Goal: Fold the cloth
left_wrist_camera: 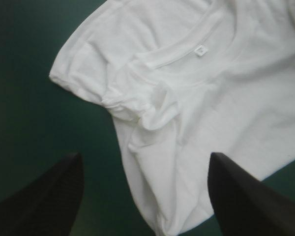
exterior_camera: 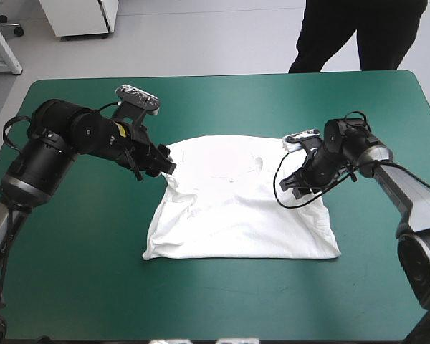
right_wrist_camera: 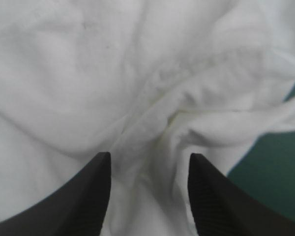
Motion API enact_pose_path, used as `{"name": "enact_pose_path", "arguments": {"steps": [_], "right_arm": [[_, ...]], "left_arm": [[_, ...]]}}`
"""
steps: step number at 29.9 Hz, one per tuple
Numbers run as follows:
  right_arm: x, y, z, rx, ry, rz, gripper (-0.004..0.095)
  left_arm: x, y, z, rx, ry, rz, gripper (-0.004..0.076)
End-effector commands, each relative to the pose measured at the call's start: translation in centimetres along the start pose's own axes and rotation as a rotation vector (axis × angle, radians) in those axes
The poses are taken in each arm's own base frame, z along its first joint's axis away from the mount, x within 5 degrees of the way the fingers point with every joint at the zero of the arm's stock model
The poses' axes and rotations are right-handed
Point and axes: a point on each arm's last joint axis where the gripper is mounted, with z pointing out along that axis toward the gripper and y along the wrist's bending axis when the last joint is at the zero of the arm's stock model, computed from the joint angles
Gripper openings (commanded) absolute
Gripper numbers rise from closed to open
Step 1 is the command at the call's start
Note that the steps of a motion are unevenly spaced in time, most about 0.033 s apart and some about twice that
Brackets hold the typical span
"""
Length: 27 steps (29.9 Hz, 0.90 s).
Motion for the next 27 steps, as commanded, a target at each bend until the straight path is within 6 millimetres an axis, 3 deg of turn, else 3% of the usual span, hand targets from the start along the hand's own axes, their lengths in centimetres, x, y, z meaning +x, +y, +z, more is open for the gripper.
{"name": "enact_pose_path", "arguments": {"steps": [1,7,14,19,27], "right_arm": [[0.2,0.6,-7.1,0.076,-0.163,-0.017,0.0514],[3.4,0.7,-13.5,0.222,-0.247,0.0,0.0514],[7.8,0.8,-19.2,0.387,-0.376,0.072,0.0513],[10.3,1.3,-20.2,0.385,-0.416,0.099,0.0513],[12.9,1.4,-19.0,0.378,-0.377,0.138,0.0513]], "left_arm": [[0.1,0.3,-2.1,-0.072,-0.034,-0.019,0.0511],[1.0,0.5,-3.0,-0.108,-0.021,-0.057,0.0511],[5.3,0.2,-2.8,-0.108,0.047,-0.164,0.0511],[8.4,0.0,-0.4,-0.105,0.163,-0.245,0.0512],[11.7,-0.4,5.2,-0.062,0.213,-0.299,0.0512]]}}
